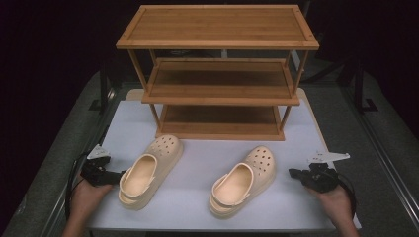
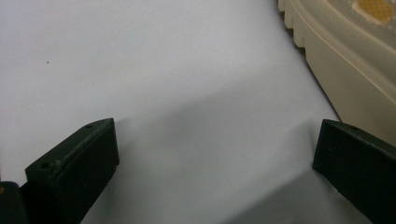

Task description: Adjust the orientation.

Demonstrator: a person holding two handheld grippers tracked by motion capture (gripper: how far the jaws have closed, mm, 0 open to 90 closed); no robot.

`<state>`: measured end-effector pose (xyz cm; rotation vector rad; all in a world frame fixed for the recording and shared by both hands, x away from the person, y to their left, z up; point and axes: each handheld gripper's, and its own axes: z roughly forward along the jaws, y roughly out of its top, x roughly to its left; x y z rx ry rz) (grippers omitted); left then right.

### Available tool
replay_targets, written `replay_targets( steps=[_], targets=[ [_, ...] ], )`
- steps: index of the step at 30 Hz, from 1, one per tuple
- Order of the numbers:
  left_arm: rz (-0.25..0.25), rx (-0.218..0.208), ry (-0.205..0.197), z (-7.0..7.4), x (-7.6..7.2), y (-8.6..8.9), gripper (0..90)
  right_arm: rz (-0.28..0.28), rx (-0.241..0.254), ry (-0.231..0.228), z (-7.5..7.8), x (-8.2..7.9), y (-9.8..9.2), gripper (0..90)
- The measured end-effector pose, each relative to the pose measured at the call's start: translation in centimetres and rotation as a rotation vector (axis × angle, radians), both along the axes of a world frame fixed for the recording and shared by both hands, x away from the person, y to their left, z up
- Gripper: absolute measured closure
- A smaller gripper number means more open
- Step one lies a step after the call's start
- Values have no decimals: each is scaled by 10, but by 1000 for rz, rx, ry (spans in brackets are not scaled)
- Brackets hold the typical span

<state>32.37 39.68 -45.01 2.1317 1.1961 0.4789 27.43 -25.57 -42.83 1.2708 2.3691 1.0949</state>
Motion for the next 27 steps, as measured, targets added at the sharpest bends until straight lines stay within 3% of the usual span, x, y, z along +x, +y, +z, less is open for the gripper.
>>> replay_targets(
  steps=[8, 27],
  targets=[
    [0, 1, 0, 0, 0, 0, 0, 90, -9, 5, -5, -3, 25, 898],
    [0, 0, 0, 0, 0, 0, 0, 107, -22, 3, -5, 13, 40, 898]
  ],
)
